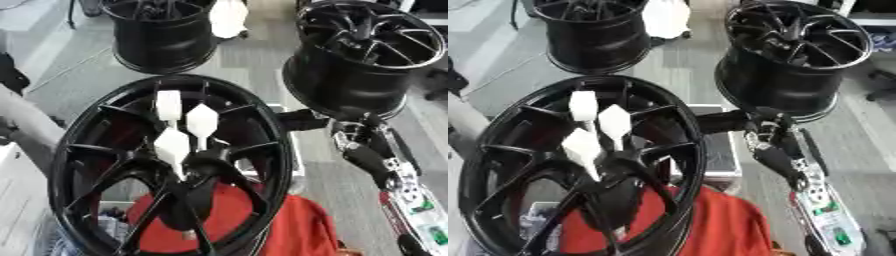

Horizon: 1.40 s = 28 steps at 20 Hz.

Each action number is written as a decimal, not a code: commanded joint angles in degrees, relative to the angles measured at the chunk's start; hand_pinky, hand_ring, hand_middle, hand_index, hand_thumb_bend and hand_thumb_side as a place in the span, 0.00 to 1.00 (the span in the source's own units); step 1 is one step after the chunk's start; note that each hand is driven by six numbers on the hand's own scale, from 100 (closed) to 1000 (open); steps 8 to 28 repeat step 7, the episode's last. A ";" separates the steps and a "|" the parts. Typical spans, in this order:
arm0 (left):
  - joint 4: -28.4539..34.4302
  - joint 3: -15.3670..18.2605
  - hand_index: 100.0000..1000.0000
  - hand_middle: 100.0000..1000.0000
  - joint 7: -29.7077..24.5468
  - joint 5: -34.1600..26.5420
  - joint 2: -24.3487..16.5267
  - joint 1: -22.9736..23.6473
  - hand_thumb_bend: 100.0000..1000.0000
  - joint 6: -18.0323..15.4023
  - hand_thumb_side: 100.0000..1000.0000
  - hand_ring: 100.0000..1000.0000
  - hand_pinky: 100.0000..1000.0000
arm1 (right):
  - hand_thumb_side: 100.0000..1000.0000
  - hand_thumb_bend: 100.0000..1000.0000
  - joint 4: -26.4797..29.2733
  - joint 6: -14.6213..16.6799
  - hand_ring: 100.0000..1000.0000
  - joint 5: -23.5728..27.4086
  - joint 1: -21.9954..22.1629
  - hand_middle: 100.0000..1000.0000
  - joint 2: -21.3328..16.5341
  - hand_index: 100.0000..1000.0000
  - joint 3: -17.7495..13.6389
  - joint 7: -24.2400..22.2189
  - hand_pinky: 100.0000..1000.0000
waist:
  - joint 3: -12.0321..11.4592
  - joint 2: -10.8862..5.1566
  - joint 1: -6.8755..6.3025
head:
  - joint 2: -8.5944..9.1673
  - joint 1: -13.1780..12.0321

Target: Pull the pin out of the wheel hub.

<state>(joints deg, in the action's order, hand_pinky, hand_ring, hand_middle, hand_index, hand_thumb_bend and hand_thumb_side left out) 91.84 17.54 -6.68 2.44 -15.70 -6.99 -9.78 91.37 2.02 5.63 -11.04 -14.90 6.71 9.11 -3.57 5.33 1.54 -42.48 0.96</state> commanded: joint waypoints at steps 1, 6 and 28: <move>1.62 0.25 0.82 0.55 -0.29 -0.88 0.67 -0.28 0.00 1.34 0.62 0.57 0.55 | 0.03 0.06 1.69 0.09 0.58 -0.09 -0.59 0.63 -0.60 0.75 -0.22 -0.13 0.58 | -0.11 -0.45 -0.07 | 0.17 0.10; 1.95 0.03 0.82 0.55 -0.16 -0.77 1.94 -0.32 0.00 2.60 0.62 0.57 0.55 | 0.03 0.06 1.77 0.07 0.58 -0.14 -0.65 0.63 -0.55 0.75 0.04 -0.41 0.58 | -0.41 -0.44 -0.12 | -0.10 0.05; 2.07 -0.02 0.82 0.54 -0.13 -0.82 2.05 -0.33 0.00 2.75 0.62 0.56 0.54 | 0.03 0.06 1.78 0.09 0.58 -0.13 -0.54 0.63 -0.47 0.75 0.03 -0.41 0.58 | -0.41 -0.49 -0.12 | -0.11 0.11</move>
